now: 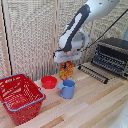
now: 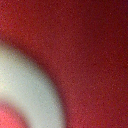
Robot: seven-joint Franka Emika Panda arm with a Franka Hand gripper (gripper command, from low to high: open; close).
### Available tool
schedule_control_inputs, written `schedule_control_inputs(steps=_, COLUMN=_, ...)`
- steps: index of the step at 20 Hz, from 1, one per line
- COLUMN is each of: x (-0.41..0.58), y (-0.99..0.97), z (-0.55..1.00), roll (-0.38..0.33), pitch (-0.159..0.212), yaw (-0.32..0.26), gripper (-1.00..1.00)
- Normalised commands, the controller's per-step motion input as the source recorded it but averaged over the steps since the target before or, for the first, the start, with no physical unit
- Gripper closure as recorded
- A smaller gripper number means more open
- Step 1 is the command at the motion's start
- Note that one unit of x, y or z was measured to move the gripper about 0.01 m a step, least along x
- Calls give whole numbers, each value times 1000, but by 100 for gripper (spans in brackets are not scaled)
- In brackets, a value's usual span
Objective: Carefully direct your gripping tool toward the mac and cheese carton. Clutch the mac and cheese carton gently but firmly in your gripping tool. Slide your gripping tool, with the carton in hand, above the container. Loosen your grip, letting the carton of mac and cheese effortlessly fall into the container.
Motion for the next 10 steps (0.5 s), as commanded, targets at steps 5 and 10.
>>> schedule_control_inputs(steps=5, x=100, y=0, z=994, roll=-8, pitch=87, yaw=-9, gripper=100)
schedule_control_inputs(steps=10, x=97, y=171, z=1000, roll=-31, pitch=41, yaw=-30, gripper=100)
